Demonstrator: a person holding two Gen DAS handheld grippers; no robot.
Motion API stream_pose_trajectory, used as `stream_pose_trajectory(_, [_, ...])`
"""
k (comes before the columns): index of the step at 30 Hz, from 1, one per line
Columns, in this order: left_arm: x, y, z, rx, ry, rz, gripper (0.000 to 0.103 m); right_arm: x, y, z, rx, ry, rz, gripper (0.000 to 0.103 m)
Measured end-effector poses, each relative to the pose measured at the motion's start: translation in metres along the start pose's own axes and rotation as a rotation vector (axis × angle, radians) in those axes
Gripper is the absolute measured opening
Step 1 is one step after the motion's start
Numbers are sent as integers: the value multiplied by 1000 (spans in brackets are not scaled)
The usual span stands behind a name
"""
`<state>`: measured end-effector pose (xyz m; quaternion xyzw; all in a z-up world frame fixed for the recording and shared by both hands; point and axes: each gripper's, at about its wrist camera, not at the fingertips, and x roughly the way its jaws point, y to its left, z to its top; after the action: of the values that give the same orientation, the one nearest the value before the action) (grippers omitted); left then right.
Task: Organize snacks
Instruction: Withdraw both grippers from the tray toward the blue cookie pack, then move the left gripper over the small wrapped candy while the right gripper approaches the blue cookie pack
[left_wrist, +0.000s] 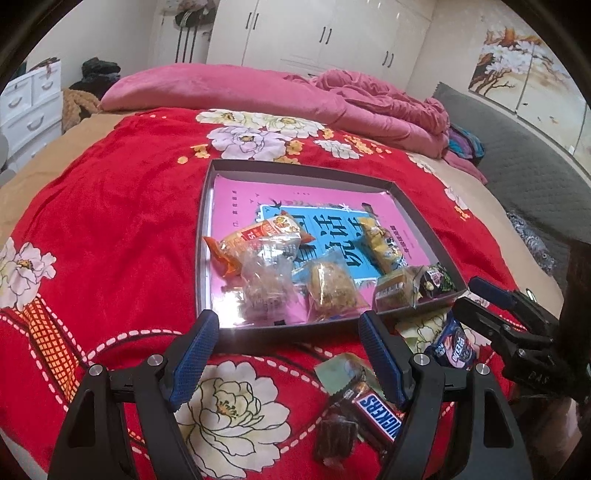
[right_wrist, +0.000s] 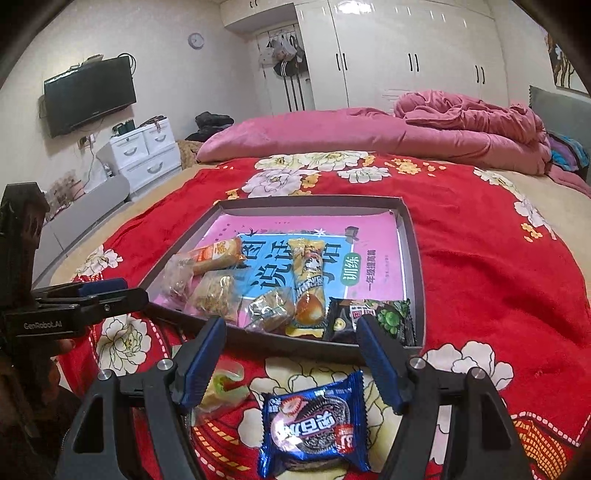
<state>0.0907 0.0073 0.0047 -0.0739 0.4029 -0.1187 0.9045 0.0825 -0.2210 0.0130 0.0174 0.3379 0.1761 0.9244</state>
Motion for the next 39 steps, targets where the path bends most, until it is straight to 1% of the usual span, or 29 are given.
stream_pose_trajectory(9, [1,-5,-8,17,30,12,79,-6,-6,-5,3,1,-5,73])
stream_pose_trajectory(19, [5,-7,-16,37,64,32,79,-9,-1,-9,-14,7,18,73])
stream_pose_trajectory(28, [5,-10,-26,61,95,40,79,-10,17,-13,-79,24,61,73])
stream_pose_trajectory(31, [5,-11,-30,66,111,41,79,-8,26,-15,-120,37,70,73])
stream_pose_trajectory(39, [6,-16,-43,96,151,43,79,1,44,-26,-192,103,113,73])
